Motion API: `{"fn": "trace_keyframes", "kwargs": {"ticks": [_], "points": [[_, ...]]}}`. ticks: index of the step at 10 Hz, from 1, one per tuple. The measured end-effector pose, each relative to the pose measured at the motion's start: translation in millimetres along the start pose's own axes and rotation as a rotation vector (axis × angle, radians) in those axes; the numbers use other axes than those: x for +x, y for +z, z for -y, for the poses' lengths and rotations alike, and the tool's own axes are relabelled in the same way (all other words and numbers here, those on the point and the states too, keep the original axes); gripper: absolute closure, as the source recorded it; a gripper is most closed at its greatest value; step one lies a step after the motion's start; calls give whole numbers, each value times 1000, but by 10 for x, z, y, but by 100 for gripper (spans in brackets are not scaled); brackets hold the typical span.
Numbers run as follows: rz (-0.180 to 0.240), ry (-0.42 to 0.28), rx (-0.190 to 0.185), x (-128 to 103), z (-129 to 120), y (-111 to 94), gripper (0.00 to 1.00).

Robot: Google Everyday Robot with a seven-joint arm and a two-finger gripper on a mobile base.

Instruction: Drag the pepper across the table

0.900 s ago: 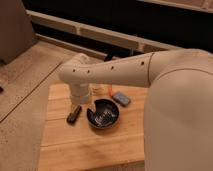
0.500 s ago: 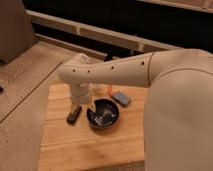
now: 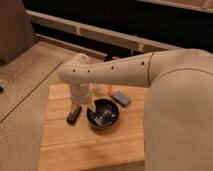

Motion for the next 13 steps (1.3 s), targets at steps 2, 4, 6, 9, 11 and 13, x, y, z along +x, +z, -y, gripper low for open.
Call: {"fn": "trace_keyframes", "kwargs": {"ticks": [2, 4, 6, 9, 11, 13], "points": [[0, 0, 0, 0, -1, 0, 35], [0, 0, 0, 0, 0, 0, 35], [-2, 0, 1, 3, 1, 9, 35], [-1, 0, 0, 2, 0, 7, 35], [0, -1, 1, -1, 0, 5, 35], [37, 4, 21, -153, 71, -52, 35]]}}
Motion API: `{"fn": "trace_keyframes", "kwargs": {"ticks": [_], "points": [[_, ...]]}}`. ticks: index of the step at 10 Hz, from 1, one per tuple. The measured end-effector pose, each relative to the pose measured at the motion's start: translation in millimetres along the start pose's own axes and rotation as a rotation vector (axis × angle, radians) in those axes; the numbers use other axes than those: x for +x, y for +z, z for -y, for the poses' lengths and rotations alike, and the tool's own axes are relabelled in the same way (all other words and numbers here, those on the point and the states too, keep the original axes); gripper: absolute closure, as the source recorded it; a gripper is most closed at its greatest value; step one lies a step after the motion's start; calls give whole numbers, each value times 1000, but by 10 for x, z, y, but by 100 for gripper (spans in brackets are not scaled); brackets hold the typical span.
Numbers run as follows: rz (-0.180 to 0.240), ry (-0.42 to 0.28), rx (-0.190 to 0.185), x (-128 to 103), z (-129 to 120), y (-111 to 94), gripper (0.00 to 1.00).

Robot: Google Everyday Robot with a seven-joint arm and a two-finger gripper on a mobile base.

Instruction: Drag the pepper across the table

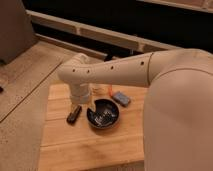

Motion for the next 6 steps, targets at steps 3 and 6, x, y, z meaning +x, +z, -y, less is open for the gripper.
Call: {"fn": "trace_keyframes", "kwargs": {"ticks": [3, 6], "points": [[83, -3, -56, -508, 163, -100, 35], [161, -44, -129, -937, 393, -171, 35]]}}
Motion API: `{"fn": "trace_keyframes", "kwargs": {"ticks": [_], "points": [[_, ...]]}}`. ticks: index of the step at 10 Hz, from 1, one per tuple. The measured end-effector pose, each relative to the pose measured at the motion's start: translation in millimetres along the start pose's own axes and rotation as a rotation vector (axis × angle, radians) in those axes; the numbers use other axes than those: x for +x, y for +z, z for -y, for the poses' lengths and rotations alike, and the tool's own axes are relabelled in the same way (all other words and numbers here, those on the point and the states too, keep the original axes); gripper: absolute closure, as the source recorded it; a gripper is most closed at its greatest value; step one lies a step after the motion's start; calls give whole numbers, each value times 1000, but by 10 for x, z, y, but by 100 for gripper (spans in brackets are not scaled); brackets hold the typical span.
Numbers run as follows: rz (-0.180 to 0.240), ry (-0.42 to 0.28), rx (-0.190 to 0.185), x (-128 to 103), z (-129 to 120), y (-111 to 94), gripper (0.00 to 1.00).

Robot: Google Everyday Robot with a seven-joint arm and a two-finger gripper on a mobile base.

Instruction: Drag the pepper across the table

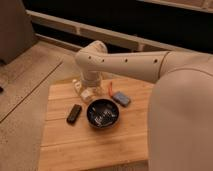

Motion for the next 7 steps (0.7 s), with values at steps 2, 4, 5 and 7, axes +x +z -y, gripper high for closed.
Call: {"fn": "trace_keyframes", "kwargs": {"ticks": [2, 4, 5, 7], "points": [[21, 5, -21, -160, 287, -32, 35], [28, 12, -15, -287, 625, -66, 35], [26, 16, -5, -318, 722, -76, 35], [25, 19, 0, -331, 758, -80, 35]]}}
